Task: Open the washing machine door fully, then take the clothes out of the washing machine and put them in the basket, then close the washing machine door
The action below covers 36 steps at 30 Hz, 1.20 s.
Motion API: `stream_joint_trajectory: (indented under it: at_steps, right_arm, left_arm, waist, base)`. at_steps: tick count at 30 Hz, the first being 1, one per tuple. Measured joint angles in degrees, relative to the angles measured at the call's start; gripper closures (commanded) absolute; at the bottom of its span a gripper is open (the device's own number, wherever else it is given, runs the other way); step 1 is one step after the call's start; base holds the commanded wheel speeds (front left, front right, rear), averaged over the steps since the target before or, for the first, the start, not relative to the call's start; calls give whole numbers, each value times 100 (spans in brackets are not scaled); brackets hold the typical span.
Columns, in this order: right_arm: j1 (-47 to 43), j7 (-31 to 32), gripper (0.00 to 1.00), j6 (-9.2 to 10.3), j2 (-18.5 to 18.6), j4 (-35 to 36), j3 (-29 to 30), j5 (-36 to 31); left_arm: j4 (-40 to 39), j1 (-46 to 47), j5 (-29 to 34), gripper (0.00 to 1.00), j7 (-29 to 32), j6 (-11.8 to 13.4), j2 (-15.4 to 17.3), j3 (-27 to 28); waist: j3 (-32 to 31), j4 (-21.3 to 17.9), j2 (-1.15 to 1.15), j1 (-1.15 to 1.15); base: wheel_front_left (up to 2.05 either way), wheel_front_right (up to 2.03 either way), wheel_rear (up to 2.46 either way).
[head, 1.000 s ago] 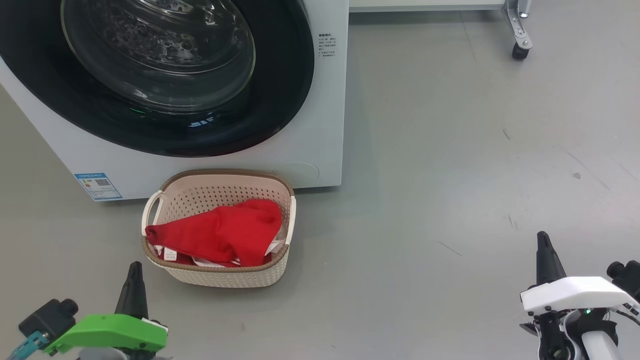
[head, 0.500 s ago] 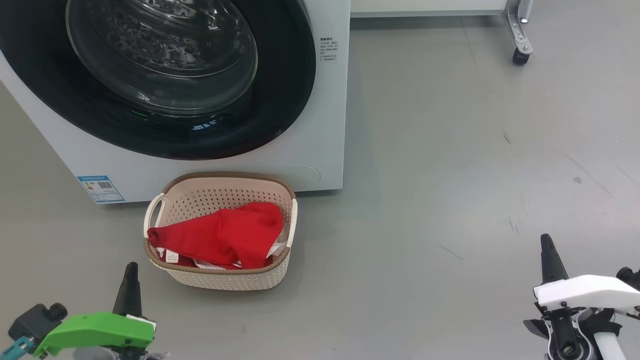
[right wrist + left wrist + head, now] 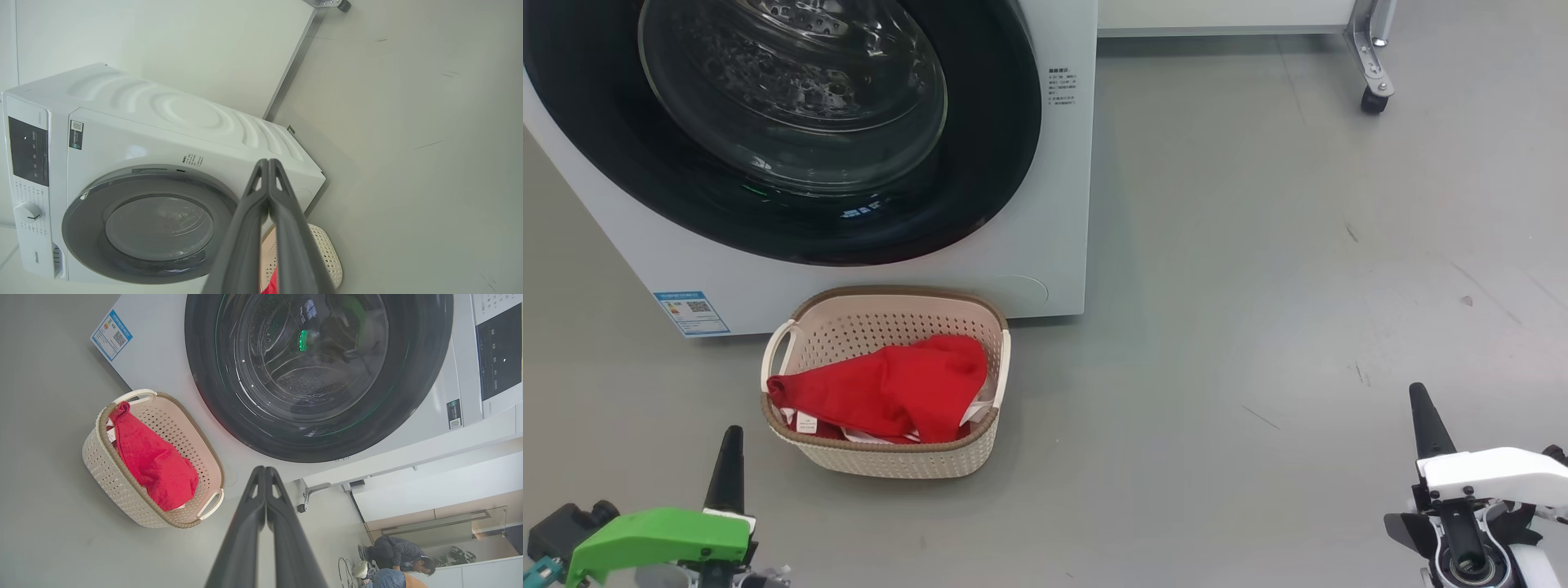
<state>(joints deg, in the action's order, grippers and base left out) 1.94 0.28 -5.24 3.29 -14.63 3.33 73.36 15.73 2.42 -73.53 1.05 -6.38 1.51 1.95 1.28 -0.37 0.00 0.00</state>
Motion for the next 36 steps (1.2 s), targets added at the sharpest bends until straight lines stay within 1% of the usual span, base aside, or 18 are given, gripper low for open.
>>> stream_joint_trajectory:
  at_steps: [6, 8, 15, 17, 23, 26, 36]
  right_arm:
    - [27, 121, 100, -27, -10, -25, 70, 441]
    - [41, 172, 100, -64, -11, -33, 101, 578]
    - [102, 304, 100, -77, -24, -64, 197, 1092]
    - [110, 344, 100, -119, -29, -67, 220, 1233]
    - [116, 455, 100, -129, -47, -93, 297, 1664]
    - [119, 504, 100, -174, -48, -107, 336, 1878]
    - [121, 504, 100, -174, -49, -112, 349, 1898]
  left_arm:
    - [1, 18, -407, 100, 130, -4, 0, 58]
    - [2, 32, -503, 100, 174, -5, 0, 87]
    - [5, 55, -1043, 100, 301, -29, 3, 160]
    - [5, 57, -1155, 100, 349, -32, 3, 179]
    - [8, 65, -1555, 100, 474, -49, 4, 233]
    - [9, 78, -1792, 100, 528, -51, 5, 268]
    - [8, 97, -1809, 100, 543, -51, 5, 281]
  waist:
    - [-26, 8, 0, 0]
    - [-35, 11, 0, 0]
    - [-66, 21, 0, 0]
    - [-75, 24, 0, 0]
    - [-101, 33, 0, 0]
    - [-112, 37, 0, 0]
    - [-112, 37, 0, 0]
  base:
    - [0, 0, 0]
    - [0, 0, 0]
    - [0, 0, 0]
    - [0, 0, 0]
    - [0, 0, 0]
    - [0, 0, 0]
    - [0, 0, 0]
